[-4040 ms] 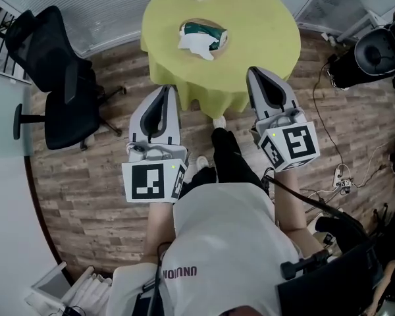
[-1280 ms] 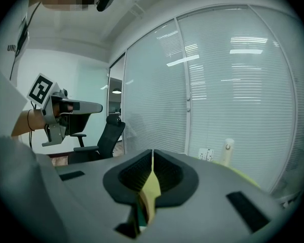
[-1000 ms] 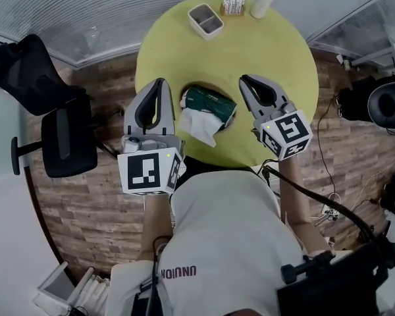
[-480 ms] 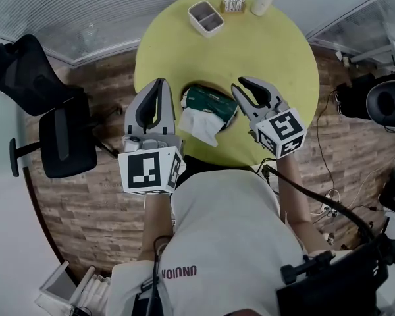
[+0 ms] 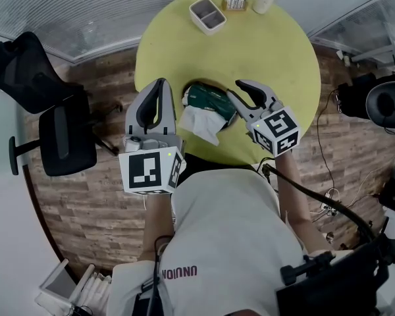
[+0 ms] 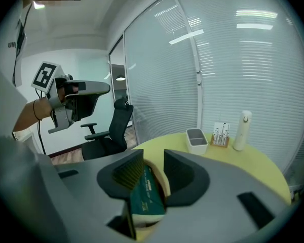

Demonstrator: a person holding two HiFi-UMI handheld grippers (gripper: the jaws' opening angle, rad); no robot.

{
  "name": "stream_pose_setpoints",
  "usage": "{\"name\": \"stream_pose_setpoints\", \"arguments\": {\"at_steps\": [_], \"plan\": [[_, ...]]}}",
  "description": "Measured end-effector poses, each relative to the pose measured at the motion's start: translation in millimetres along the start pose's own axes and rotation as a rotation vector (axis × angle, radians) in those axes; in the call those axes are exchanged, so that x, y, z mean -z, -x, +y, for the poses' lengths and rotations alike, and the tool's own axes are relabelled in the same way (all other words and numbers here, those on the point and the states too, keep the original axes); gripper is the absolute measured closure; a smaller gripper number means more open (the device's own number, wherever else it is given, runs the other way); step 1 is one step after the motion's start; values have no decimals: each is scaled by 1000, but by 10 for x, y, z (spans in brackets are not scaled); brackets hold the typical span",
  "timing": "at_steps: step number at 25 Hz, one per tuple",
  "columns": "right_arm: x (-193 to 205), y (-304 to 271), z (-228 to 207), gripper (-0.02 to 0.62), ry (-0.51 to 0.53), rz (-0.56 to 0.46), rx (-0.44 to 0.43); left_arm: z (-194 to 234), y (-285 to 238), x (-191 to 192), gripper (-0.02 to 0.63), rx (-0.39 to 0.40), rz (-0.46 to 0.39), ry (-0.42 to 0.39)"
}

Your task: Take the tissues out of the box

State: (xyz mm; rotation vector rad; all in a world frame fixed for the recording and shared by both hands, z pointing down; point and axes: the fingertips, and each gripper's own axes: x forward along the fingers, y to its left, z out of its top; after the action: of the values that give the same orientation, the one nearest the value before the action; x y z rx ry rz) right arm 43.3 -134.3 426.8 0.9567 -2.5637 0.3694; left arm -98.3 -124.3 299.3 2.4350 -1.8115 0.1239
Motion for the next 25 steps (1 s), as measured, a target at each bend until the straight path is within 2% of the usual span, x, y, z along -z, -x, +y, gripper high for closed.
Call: {"name": "stream_pose_setpoints", "arguments": {"at_steps": [17, 25], "plan": [[319, -117, 109, 453, -7, 81, -33, 16, 58, 51, 594, -6, 7, 7], [418, -153, 199, 451, 23, 120, -59, 38, 95, 66, 594, -16, 11, 3]]}}
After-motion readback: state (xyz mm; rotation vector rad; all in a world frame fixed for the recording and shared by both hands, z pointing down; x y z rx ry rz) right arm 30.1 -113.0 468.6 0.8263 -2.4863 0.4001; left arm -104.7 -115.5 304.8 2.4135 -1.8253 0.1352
